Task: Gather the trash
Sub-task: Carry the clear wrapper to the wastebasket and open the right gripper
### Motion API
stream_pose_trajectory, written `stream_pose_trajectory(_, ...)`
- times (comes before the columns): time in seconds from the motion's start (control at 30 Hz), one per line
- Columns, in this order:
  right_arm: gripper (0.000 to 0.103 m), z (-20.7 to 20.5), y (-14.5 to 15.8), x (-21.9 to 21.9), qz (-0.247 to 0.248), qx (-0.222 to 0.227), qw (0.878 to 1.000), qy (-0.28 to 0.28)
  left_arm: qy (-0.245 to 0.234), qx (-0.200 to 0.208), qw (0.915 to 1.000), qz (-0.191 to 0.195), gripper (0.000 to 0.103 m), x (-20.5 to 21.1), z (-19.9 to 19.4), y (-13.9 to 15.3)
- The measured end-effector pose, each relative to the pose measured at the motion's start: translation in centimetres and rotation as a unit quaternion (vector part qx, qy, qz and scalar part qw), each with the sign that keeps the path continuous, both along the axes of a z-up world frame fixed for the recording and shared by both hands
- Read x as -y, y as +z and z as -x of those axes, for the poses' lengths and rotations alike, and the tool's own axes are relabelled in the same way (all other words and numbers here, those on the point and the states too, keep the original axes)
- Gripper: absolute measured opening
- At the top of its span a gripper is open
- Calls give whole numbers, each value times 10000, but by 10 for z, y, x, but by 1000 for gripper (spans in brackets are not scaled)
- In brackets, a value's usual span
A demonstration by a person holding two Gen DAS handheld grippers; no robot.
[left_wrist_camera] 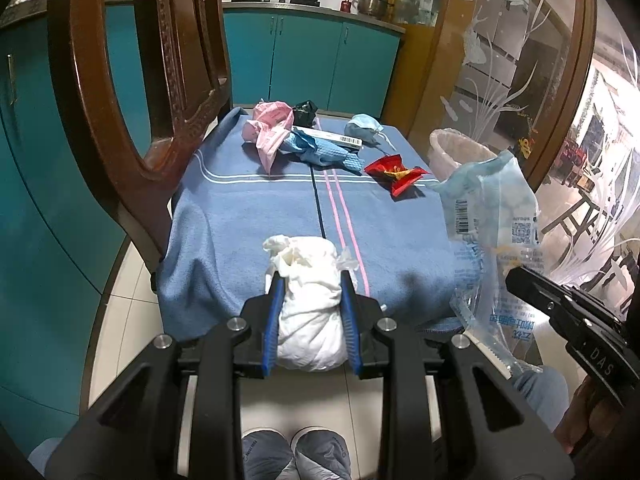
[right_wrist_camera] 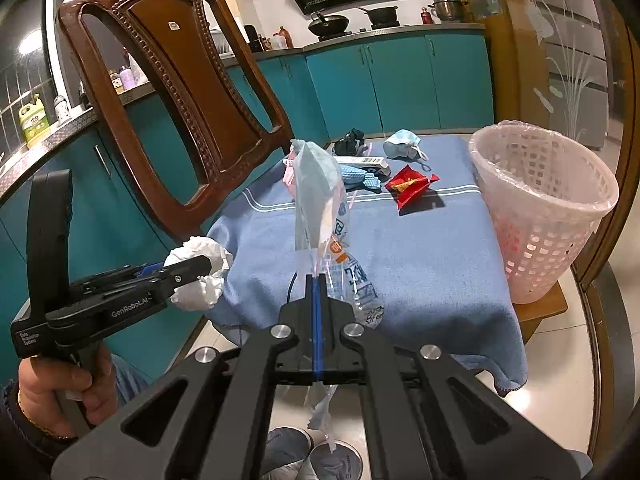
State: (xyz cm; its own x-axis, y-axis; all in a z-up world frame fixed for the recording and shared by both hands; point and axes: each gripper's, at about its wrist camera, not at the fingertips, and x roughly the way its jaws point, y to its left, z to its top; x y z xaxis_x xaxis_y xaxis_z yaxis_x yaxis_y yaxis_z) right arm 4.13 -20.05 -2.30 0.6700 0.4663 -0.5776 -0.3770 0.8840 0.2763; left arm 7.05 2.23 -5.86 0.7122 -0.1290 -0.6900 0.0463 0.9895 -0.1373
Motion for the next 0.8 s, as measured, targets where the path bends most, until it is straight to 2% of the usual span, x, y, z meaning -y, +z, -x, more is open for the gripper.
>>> stream_pose_trajectory(0.8, 0, 1, -4, -3, 40, -39, 10000, 29, 3, -44, 10000, -1, 28, 0, 2, -3)
